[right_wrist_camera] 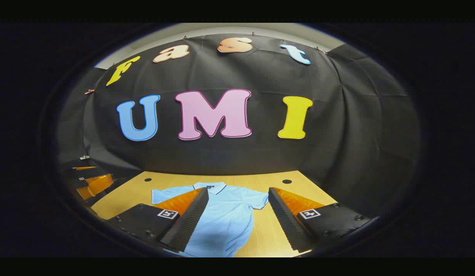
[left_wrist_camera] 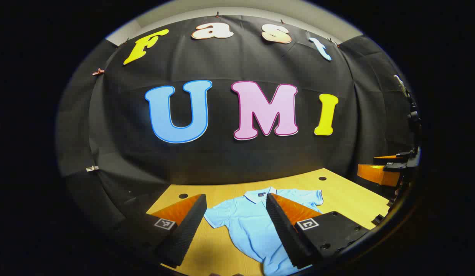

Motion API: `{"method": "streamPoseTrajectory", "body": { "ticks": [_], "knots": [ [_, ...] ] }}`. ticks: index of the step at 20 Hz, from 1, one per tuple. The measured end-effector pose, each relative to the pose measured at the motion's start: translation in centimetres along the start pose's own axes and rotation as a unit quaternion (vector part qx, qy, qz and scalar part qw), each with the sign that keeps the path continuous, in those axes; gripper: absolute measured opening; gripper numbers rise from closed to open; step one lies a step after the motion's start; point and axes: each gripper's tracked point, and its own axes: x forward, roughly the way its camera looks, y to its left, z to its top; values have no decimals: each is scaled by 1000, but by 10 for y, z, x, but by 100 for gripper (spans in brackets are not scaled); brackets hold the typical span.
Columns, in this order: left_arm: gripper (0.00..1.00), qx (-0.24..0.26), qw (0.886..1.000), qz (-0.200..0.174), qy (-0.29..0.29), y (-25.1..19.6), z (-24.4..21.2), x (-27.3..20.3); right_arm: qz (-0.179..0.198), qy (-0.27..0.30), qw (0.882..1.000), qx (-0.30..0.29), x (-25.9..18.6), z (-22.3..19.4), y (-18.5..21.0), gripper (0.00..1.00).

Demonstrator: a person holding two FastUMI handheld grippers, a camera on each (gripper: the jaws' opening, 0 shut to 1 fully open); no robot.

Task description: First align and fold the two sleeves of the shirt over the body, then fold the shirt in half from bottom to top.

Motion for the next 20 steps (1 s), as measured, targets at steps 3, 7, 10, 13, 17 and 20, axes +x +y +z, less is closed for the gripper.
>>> {"method": "streamPoseTrajectory", "body": {
  "ticks": [3,7,10,13,17,20],
  "knots": [
    [99,-4,1000,-1,5,0,-5,0,-4,5,1000,3,-1,-1,-2,98],
    [99,-3,1000,1,7,3,-6,2,-4,5,1000,1,0,-3,-1,98],
    [99,-6,1000,1,9,4,-6,2,-2,9,1000,3,1,-5,0,98],
    [99,-19,1000,4,12,5,-9,2,4,17,1000,3,0,-10,6,98],
    [99,-32,999,11,25,9,-18,2,15,31,999,4,1,-18,10,98],
    [99,-28,999,12,26,9,-21,0,19,32,999,6,3,-18,9,98]
  ]
}}
